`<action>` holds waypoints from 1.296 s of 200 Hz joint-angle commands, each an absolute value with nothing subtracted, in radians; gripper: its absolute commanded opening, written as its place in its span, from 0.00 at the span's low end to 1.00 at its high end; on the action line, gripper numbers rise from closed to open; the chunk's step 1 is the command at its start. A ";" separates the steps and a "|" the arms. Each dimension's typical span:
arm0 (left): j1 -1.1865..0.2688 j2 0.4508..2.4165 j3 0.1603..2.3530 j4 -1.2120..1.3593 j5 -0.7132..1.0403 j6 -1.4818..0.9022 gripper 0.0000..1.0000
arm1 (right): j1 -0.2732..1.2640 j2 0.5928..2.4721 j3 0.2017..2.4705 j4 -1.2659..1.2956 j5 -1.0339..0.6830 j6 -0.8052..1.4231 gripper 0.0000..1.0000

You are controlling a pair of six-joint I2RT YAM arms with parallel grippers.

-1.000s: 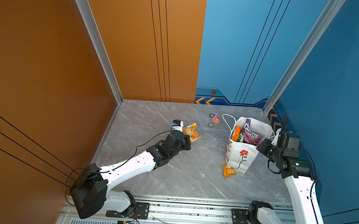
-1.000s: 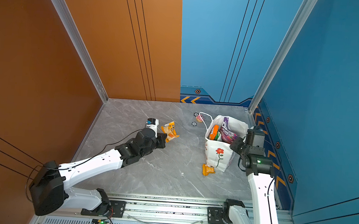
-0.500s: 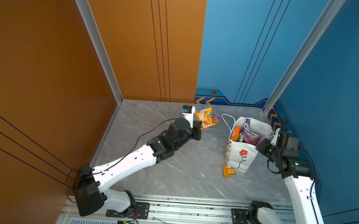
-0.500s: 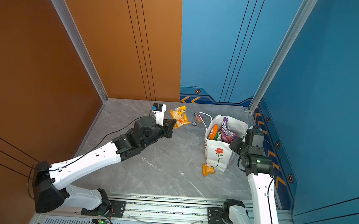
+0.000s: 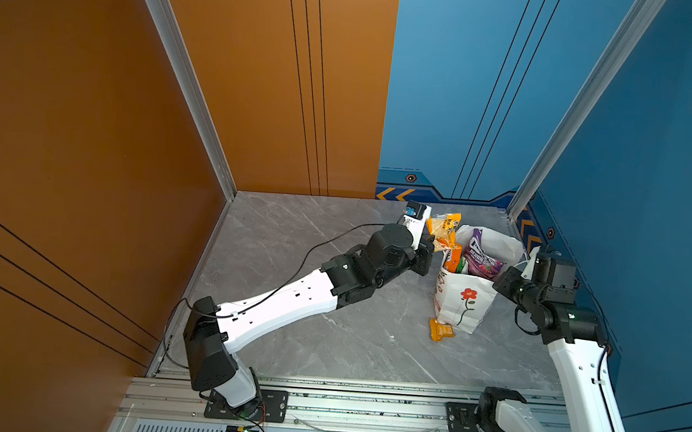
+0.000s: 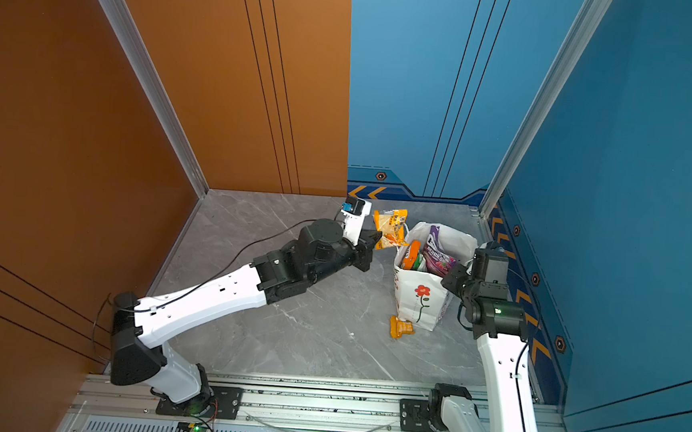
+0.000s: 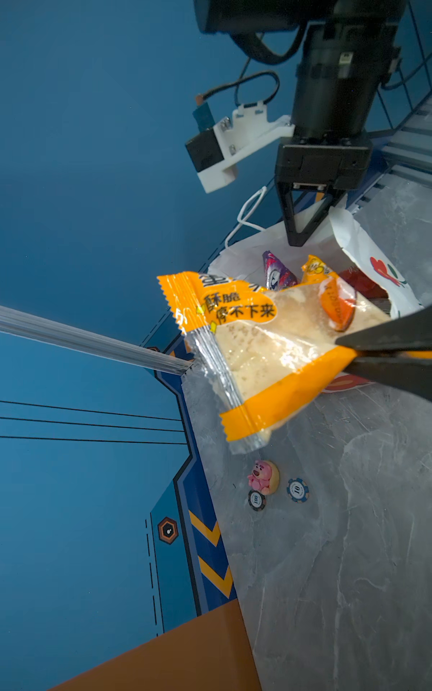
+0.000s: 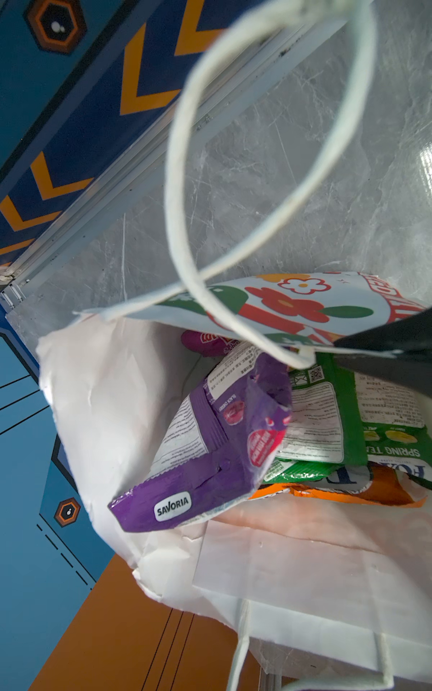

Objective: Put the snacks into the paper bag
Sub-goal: 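Carry the bread packet with the left gripper over the paper bag, then lower the bread packet into the paper bag and open the left gripper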

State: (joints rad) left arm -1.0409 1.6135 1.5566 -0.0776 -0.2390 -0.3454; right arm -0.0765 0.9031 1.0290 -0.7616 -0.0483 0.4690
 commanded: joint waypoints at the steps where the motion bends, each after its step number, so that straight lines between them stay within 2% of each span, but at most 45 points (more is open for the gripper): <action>1: -1.074 1.678 1.663 -0.156 -0.229 -0.283 0.00 | -0.062 0.899 1.031 -0.773 -0.043 0.466 0.00; 99: -1.116 1.964 2.044 -0.446 -0.287 -0.201 0.00 | -0.060 0.891 1.016 -0.764 -0.044 0.466 0.00; 259: -1.119 2.127 2.245 -0.578 -0.315 -0.170 0.00 | -0.060 0.885 1.011 -0.765 -0.041 0.462 0.00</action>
State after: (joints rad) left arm -1.1095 2.1048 2.1963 -0.5461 -0.2928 -0.1959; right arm -0.0700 0.8989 1.0252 -0.7544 -0.0486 0.4690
